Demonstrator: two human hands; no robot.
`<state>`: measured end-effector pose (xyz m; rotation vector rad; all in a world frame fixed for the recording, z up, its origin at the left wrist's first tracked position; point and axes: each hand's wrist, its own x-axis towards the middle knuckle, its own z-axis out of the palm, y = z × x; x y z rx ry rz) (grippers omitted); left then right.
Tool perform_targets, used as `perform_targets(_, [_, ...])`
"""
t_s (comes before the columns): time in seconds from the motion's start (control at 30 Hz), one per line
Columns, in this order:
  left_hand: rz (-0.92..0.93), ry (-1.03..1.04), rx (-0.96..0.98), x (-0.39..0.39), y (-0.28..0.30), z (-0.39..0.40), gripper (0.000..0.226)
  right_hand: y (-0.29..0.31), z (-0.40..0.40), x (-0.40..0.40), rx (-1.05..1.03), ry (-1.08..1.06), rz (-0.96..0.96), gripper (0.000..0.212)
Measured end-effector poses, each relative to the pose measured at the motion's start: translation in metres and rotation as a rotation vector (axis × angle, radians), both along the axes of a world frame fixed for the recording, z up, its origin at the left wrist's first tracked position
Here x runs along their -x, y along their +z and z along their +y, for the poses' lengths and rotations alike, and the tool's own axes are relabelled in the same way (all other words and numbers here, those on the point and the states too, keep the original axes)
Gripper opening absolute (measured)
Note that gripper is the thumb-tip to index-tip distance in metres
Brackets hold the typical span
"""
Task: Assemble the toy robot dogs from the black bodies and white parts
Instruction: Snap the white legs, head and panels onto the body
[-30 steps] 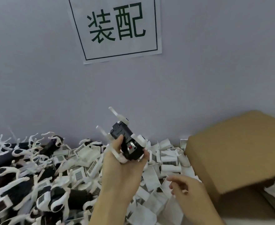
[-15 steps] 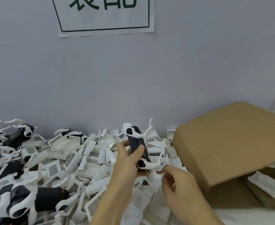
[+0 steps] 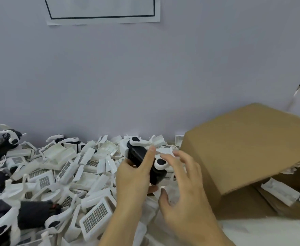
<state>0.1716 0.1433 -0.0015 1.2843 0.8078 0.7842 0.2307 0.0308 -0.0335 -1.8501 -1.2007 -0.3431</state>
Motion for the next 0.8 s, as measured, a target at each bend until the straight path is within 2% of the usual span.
perform_targets(0.07, [0.028,0.035,-0.047,0.000,-0.001,-0.001,0.045,-0.002,0.001,-0.001,0.076,-0.071,-0.128,0.080])
perform_targets(0.2, [0.079,0.067,-0.073,0.000,0.002,-0.007,0.060,0.002,0.006,0.002,0.106,-0.137,-0.219,0.091])
perform_targets(0.33, [0.085,0.081,-0.040,0.001,0.008,-0.011,0.067,0.002,0.006,-0.003,0.030,-0.211,-0.284,0.075])
perform_targets(0.43, [0.086,0.066,-0.016,0.001,0.010,-0.012,0.059,0.003,0.006,-0.003,0.016,-0.283,-0.294,0.070])
perform_targets(0.5, [0.074,0.089,0.001,0.001,0.009,-0.011,0.055,0.003,0.008,-0.002,0.019,-0.271,-0.264,0.069])
perform_targets(0.63, [0.034,0.086,0.026,-0.002,0.007,-0.012,0.040,0.006,0.006,-0.001,0.004,-0.160,-0.023,0.068])
perform_targets(0.8, [-0.015,0.014,0.067,-0.008,0.008,-0.019,0.030,0.009,0.004,-0.001,-0.096,-0.117,0.105,0.061])
